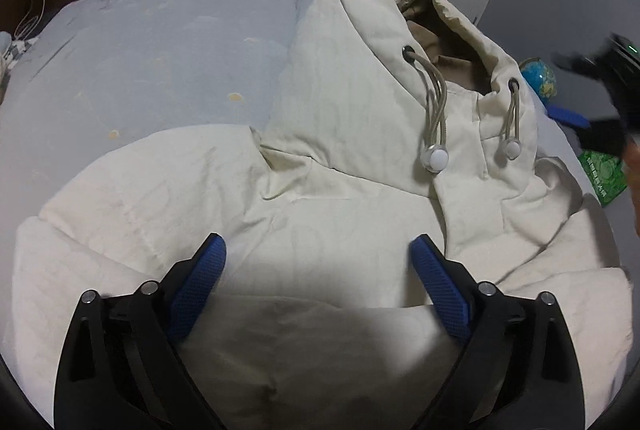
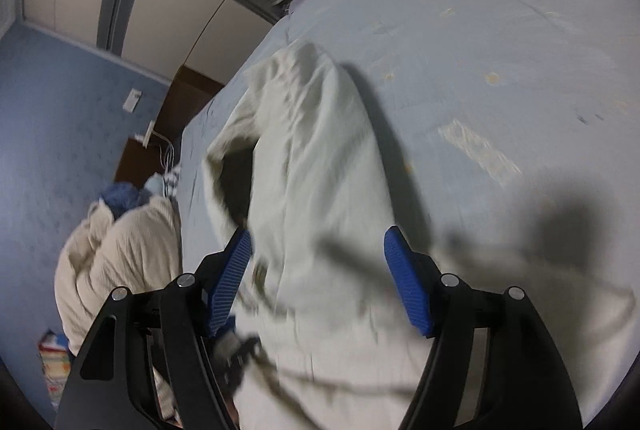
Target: Fold large clothes
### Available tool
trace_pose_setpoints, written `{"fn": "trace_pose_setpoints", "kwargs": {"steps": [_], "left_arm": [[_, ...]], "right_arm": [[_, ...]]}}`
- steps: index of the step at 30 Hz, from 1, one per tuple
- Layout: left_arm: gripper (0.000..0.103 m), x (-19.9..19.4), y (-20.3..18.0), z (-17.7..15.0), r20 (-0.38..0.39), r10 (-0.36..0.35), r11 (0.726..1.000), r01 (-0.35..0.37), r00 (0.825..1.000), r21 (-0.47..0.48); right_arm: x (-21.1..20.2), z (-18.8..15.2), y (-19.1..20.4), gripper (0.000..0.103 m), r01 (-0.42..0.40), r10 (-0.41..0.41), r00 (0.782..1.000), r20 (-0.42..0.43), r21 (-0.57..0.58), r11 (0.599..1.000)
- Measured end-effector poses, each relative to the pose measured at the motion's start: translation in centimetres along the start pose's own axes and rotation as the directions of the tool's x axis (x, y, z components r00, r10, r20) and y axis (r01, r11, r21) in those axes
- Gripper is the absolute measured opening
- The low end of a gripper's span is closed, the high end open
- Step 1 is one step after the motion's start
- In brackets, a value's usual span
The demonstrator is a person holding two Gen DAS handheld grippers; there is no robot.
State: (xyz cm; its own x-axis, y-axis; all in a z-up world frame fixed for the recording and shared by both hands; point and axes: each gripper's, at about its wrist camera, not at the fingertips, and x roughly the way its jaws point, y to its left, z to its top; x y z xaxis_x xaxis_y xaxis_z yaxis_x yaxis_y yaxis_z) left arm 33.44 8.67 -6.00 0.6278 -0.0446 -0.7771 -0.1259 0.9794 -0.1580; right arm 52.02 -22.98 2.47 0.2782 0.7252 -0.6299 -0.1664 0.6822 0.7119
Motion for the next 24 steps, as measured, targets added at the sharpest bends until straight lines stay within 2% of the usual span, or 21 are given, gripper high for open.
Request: {"fn": "trace_pose_setpoints", "kwargs": {"steps": [6, 13, 14, 15, 17, 21, 24], "left_arm": [[0.093, 0.1, 0.0, -0.9, 0.058, -0.008, 1.000, 0.008, 0.998, -0.001], [0.093, -0.2, 0.4, -2.0, 0.086, -0.007, 1.000, 0.008, 0.996, -0.003], [0.093, -0.2, 0.3, -2.1, 0.089, -0.007, 1.000, 0.008, 0.996, -0.003], [0.093, -0.2, 0.3, -2.2, 0.092, -0.007, 1.000, 0.007, 0.996, -0.005], [0.093, -0.2, 0.4, -2.3, 0.095, -0.007, 1.000, 0.007, 0.995, -0.005], [0.093, -0.1, 0.7, -2.7, 0.101, -0.016, 1.000, 0.017, 0.995, -0.011], [0.092, -0.5, 1.3, -2.7, 0.116, -0.055, 0.997, 0.060, 0.992, -0.038]], "right_arm": [[4.8, 4.1, -1.2, 0.066, -0.006, 0.006, 1.000, 0.002, 0.026, 1.000], [9.6, 7.2, -1.3, 0.065, -0.044, 0.045, 0.998, -0.054, 0.028, 0.999], [10.0, 7.3, -1.0, 0.053, -0.040, 0.041, 0.998, -0.052, 0.016, 0.999], [9.9, 7.3, -0.5, 0.031, -0.039, 0.039, 0.998, -0.043, -0.003, 0.999], [9.8, 7.1, 0.5, 0.020, -0.040, 0.039, 0.999, -0.025, -0.043, 0.998], [7.4, 5.1, 3.7, 0.015, -0.100, 0.104, 0.994, 0.024, -0.135, 0.986], [4.9, 2.7, 6.1, 0.015, -0.152, 0.161, 0.986, 0.039, -0.177, 0.972]]}}
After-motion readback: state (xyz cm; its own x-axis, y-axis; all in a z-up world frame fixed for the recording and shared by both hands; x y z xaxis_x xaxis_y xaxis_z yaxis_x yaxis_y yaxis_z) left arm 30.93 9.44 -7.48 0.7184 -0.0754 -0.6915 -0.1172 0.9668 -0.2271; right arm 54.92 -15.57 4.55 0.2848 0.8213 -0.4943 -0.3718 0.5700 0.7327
